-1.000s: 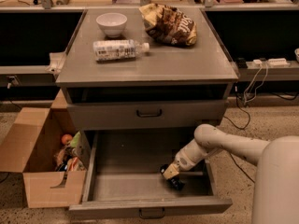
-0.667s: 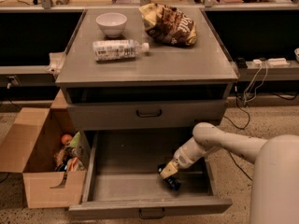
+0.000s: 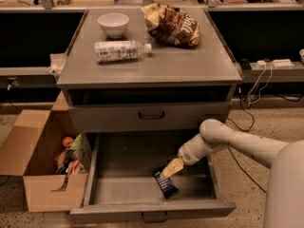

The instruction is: Place rxbar blueberry into middle drawer

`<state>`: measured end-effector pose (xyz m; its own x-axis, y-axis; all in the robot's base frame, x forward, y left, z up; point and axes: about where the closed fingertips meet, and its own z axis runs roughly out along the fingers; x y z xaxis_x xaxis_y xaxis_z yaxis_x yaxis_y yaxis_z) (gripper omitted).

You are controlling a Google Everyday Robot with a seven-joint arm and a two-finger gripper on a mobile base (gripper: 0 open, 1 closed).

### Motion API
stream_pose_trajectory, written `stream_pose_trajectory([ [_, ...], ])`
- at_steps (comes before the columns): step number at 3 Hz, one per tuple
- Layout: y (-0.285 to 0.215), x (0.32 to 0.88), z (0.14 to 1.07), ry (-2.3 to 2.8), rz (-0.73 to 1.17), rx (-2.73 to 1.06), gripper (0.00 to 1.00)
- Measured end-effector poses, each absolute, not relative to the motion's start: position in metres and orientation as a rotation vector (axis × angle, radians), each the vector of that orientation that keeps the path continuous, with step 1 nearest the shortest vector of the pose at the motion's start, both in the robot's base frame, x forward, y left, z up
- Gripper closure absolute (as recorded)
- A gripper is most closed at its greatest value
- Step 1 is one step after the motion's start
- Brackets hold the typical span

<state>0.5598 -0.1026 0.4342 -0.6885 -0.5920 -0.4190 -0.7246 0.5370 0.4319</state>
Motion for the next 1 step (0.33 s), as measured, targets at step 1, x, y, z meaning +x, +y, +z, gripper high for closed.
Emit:
stream_pose_trajectory([
  [1, -0.1083, 0.5679, 0.4626, 2.468, 0.866, -1.107, 0.0],
])
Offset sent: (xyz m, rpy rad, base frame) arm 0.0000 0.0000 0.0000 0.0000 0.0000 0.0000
